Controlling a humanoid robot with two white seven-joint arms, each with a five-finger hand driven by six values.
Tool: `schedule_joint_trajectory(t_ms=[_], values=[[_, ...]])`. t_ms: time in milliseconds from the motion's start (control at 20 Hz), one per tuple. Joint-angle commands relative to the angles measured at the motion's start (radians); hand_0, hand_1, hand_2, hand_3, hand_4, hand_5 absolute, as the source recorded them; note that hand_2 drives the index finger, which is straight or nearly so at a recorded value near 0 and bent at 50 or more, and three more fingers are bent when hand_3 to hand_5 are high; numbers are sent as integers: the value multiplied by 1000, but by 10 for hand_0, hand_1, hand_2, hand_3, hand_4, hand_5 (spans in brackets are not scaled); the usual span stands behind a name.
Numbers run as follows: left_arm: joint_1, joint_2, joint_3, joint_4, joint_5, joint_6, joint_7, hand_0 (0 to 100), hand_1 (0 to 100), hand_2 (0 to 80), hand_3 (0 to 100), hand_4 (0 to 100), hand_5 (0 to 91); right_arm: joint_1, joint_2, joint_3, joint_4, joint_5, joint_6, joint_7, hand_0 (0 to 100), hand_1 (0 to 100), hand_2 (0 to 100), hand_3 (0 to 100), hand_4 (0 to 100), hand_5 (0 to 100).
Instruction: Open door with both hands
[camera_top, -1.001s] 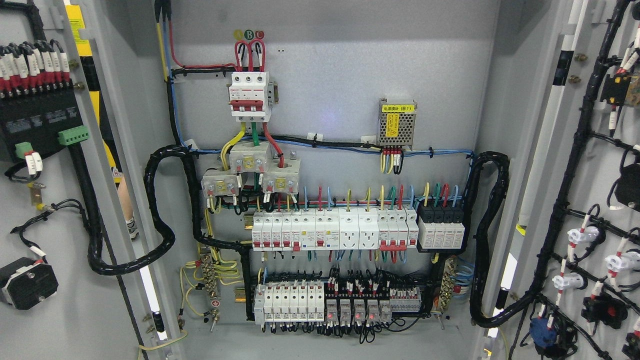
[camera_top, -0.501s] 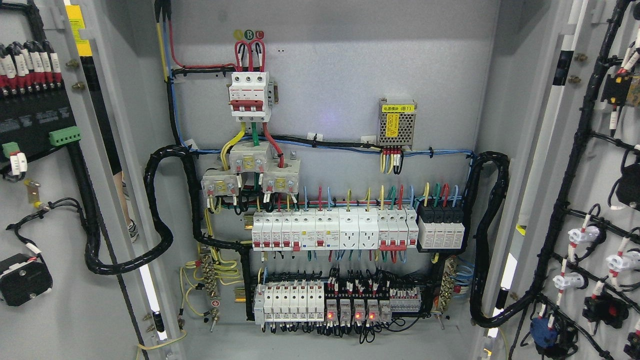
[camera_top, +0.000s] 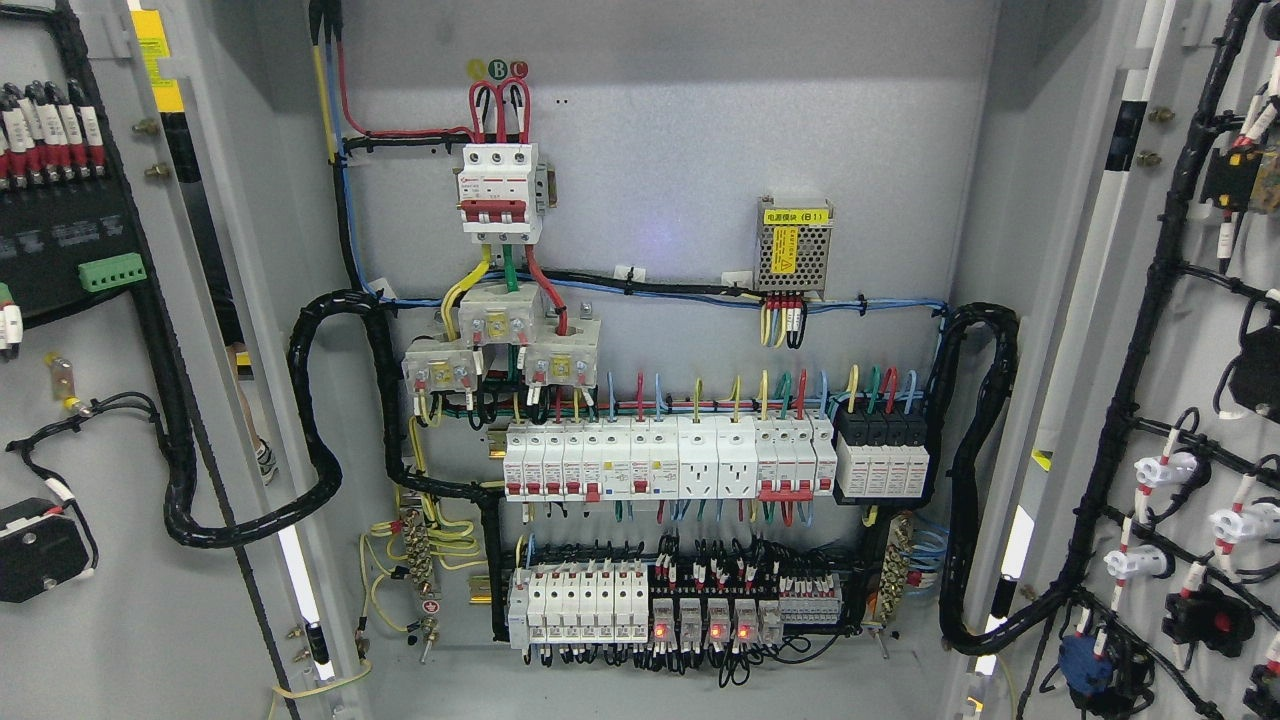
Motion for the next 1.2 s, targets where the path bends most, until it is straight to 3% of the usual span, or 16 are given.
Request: schedule_joint_trajectory(t_ms=[0, 501, 951, 1151], values=[[-15, 28, 8, 62, 0, 5, 1, 120, 556, 0, 0, 0, 0, -7, -41, 108, -10, 2, -2, 1, 0, 500, 40, 0, 0, 0], [-1, 20, 1, -7, 0, 5, 1, 120, 556, 0, 0, 0, 0, -24, -41, 270, 13, 16, 6, 6, 0, 500, 40, 0, 0, 0], [57, -32, -30, -214, -5, 4, 8, 120, 556, 0, 0, 0, 0, -18, -44, 354, 45, 19, 8, 6, 0, 500, 40, 0, 0, 0], [88, -61, -108, -274, -9, -2, 91, 120, 556, 0, 0, 0, 0, 11, -43, 446, 118, 173, 8, 7, 0, 500, 40, 0, 0, 0]])
